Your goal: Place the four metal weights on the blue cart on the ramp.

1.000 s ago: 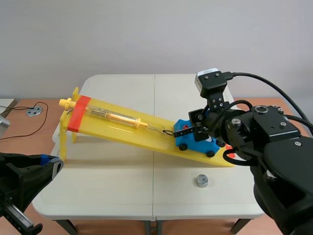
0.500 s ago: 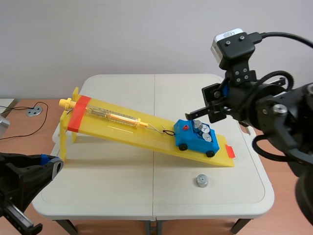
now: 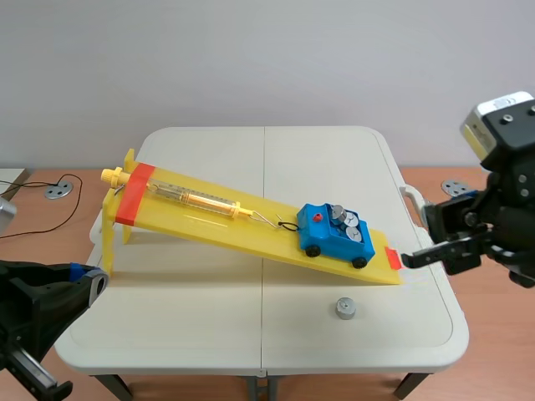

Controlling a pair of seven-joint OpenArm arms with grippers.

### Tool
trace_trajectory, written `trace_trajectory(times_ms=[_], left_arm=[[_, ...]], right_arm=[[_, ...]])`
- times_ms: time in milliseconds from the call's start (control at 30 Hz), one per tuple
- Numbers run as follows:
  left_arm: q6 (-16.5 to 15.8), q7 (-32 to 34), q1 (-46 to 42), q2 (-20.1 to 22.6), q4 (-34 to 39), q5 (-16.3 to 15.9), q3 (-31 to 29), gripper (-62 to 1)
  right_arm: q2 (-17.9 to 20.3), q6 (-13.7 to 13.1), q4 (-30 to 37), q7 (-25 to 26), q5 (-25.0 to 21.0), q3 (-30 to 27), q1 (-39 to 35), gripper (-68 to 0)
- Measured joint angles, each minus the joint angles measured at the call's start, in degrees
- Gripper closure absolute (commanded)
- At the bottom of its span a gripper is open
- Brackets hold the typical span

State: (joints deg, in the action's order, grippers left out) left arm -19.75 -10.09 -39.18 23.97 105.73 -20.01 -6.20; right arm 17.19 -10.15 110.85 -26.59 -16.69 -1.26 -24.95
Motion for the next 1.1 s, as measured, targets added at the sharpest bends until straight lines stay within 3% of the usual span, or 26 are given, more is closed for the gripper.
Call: trace_trajectory(times_ms=[300,533,767,1100], left_arm=[[0.00,0.00,0.00,0.00,0.00,0.00,0.00,-2.7],[0.00,0.00,0.00,0.00,0.00,0.00,0.00,-2.7],[0.00,0.00,0.00,0.00,0.00,0.00,0.00,-2.7],[0.00,0.00,0.00,0.00,0.00,0.00,0.00,-2.7]], right_arm=[[-0.04,-5.68,0.00,-0.94,-2.89,-5.77,-4.63,-20.5],[-0.04,-7.13,-2.43,1.36,-2.89,-5.68,-4.46,-20.5],[-0.24,-8.35,-10.08,4.57,-1.46,-2.19,-2.40,-20.5],[-3.74,-8.35,-19.39,6.91,3.72,4.90,5.11,-23.3]])
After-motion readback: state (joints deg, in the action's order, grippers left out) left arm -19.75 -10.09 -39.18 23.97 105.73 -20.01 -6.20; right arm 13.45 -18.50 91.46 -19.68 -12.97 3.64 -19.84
